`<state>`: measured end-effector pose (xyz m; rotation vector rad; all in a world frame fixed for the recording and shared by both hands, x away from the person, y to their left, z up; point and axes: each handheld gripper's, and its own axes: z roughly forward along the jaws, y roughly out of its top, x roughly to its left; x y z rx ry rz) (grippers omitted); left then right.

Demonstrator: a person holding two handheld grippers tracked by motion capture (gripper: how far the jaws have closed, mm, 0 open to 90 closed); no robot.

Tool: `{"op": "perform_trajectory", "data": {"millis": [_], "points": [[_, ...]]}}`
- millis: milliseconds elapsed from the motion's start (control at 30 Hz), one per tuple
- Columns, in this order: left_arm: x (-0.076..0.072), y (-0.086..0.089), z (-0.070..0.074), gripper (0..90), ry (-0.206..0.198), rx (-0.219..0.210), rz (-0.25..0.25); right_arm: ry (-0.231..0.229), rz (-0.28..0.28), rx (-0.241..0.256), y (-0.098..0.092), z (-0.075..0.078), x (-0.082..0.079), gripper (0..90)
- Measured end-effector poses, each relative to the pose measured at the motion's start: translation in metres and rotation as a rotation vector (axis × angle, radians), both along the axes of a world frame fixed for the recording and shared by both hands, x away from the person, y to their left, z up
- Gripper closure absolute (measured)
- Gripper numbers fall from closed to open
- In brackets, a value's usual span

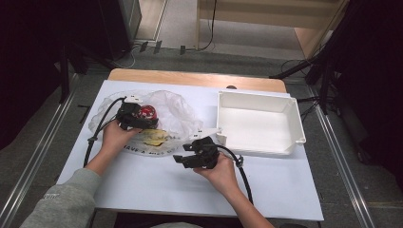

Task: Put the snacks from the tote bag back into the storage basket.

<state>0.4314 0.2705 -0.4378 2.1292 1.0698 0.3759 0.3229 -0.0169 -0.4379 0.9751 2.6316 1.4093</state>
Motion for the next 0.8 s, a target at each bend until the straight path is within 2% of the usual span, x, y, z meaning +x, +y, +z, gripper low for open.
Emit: {"op": "perform_trajectory", "data": {"millis": [167,267,467,800], "points": [[-0.002,0.003,0.007,24.9,-0.014,-0.022,0.000,0.003,0.002,-0.001,0.000,-0.001,0.001,43.5],[-0.003,0.005,0.011,25.0,-0.018,-0.015,-0.005,0.003,0.004,-0.003,0.000,-0.001,0.001,43.5],[-0.005,0.007,0.017,25.1,-0.007,0.000,-0.020,-0.002,0.009,-0.005,0.001,0.000,0.000,43.6],[-0.012,0.012,0.030,25.2,0.012,-0.011,-0.032,-0.022,0.022,0.003,-0.003,0.004,-0.004,43.6]]}}
